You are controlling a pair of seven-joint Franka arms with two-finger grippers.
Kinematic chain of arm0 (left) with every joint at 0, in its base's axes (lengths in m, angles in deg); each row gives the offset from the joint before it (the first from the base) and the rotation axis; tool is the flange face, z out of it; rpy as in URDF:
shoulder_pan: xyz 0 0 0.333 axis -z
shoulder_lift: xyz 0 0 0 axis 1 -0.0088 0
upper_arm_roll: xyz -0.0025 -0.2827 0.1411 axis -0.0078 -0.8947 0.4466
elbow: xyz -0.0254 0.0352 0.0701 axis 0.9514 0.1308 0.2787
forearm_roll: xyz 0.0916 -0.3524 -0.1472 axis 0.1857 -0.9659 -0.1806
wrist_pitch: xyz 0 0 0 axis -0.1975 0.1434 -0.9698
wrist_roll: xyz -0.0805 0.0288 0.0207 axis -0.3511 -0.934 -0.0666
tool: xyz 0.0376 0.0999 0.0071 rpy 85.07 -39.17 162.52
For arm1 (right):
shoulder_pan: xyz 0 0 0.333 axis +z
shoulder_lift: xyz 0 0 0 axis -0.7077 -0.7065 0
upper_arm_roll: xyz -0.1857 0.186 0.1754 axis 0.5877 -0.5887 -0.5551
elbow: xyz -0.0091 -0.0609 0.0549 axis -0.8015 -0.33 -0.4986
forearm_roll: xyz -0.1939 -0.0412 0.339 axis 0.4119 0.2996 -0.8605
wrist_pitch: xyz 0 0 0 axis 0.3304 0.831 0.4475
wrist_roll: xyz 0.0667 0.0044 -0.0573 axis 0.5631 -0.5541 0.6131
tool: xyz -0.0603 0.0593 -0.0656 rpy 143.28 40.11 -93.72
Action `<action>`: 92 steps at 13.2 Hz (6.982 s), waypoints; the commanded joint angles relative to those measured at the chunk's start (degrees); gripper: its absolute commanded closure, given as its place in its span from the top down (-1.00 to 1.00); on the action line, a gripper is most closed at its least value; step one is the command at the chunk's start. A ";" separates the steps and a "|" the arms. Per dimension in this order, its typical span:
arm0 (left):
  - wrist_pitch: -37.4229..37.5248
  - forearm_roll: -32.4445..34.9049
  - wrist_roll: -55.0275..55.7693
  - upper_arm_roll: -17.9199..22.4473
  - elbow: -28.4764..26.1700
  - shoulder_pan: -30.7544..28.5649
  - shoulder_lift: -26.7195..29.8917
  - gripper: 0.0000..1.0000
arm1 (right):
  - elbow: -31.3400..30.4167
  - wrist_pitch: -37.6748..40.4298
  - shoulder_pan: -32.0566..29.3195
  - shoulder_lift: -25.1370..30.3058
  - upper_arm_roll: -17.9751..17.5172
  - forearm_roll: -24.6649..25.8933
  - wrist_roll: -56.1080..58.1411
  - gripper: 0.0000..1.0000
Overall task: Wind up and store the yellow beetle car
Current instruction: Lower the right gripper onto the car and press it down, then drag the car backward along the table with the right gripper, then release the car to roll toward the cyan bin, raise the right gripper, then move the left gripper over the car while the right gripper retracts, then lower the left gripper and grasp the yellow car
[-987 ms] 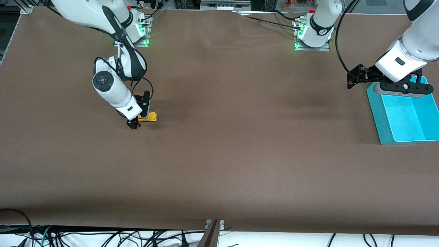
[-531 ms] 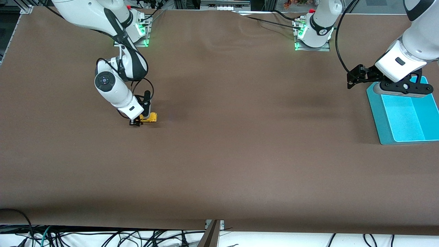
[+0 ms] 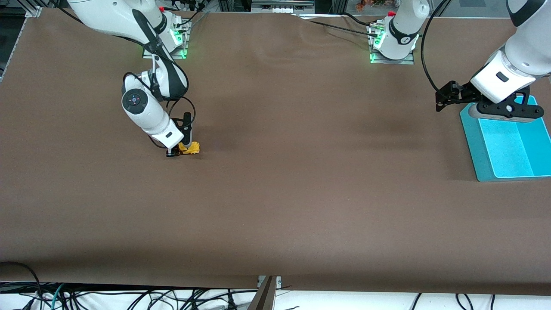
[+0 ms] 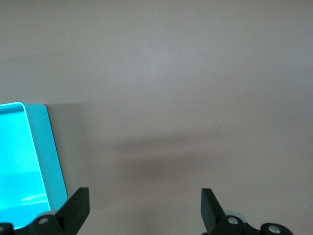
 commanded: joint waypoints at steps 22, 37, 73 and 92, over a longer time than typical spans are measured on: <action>1.64 -0.59 0.55 -0.20 1.61 -0.24 -0.65 1.00 | 1.04 -1.69 -20.35 -0.46 0.92 -0.31 22.95 0.99; 1.64 -0.59 0.55 -0.20 1.61 -0.24 -0.65 1.00 | 21.94 31.52 -20.18 3.76 0.75 -1.90 -1.62 1.00; -19.15 12.23 -69.56 -0.11 -32.11 -12.35 2.87 1.00 | 54.04 68.19 -18.33 10.35 -0.92 6.46 -60.45 1.00; -65.07 20.59 -85.14 -0.11 -48.23 -31.70 -16.12 -0.22 | 50.61 70.39 -19.21 11.06 -0.48 -0.14 -72.59 1.00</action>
